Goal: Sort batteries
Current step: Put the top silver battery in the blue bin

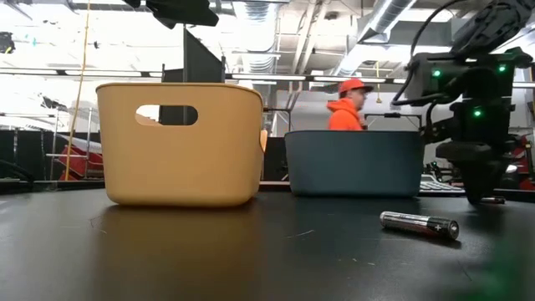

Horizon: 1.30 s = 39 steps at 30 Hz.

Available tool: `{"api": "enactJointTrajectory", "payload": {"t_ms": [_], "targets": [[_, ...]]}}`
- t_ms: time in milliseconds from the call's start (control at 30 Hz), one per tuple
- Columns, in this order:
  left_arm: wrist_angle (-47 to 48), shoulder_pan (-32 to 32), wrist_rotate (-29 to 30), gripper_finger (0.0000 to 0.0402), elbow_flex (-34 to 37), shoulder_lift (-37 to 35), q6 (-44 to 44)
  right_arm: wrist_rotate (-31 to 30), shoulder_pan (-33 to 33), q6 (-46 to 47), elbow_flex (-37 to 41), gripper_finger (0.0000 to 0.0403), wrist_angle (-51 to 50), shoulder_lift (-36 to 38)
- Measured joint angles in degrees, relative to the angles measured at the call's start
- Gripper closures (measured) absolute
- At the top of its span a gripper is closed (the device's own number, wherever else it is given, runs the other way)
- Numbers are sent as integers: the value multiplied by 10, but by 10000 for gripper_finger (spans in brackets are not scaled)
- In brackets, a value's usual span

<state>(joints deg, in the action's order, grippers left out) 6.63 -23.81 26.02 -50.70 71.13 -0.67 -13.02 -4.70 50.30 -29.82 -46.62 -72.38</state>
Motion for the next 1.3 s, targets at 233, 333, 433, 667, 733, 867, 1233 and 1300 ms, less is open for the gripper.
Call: {"api": "enactJointTrajectory", "payload": {"t_ms": [233,333,433,667,733,867,1233,1300], "targets": [[0,0,0,229,0,0,0,19,47,38,0,210,6,0],[0,0,0,229,0,0,0,24,70,57,0,213,10,0],[0,0,0,229,0,0,0,31,89,69,0,215,13,0],[0,0,0,229,0,0,0,54,102,69,0,224,21,0],[-1,0,0,229,0,0,0,58,96,62,0,236,23,0],[-1,0,0,229,0,0,0,67,79,49,0,272,29,0],[-1,0,0,229,0,0,0,65,74,32,1,344,44,0],[-1,0,0,229,0,0,0,63,78,32,1,353,45,0]]}}
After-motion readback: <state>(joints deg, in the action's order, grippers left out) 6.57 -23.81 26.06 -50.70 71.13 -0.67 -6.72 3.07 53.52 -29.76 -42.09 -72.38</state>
